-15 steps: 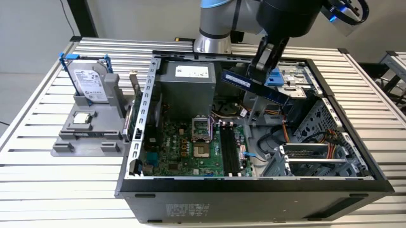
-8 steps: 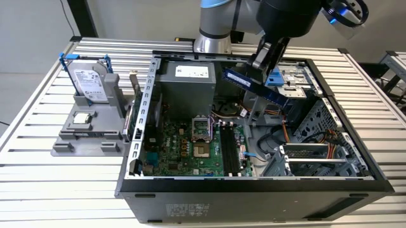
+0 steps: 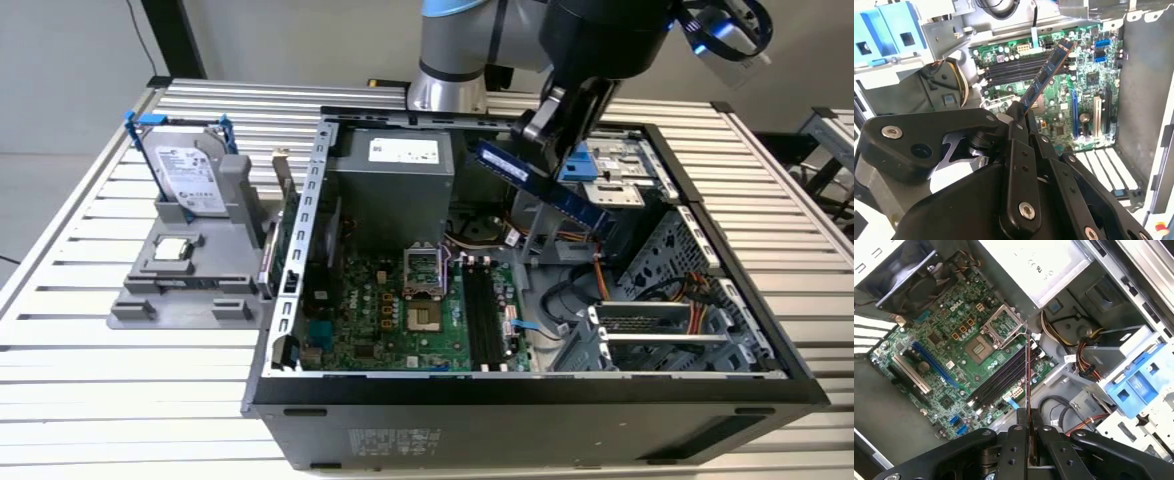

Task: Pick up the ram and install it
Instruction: 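Insert the ram into the slot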

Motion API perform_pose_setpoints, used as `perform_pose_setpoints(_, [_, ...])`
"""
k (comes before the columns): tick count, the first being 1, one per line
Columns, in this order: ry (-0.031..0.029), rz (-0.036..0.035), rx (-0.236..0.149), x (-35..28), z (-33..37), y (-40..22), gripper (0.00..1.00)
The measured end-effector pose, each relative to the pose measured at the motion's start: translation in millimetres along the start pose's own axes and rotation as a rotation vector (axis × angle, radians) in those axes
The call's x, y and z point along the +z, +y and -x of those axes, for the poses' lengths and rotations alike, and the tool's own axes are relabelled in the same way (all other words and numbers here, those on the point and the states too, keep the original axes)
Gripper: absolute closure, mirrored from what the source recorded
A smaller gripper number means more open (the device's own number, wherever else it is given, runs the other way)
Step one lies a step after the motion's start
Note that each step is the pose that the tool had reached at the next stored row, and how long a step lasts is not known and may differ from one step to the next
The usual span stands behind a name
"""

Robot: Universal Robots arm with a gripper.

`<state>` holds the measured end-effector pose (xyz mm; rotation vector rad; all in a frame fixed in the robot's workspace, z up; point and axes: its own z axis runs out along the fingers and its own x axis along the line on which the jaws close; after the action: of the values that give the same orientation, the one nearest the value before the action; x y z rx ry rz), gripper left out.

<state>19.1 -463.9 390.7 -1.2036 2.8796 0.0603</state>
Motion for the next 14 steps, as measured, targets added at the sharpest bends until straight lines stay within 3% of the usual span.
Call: perform_pose_setpoints(14, [-0.0047, -0.0054, 0.163, 0.1, 0.0, 0.0, 1.0])
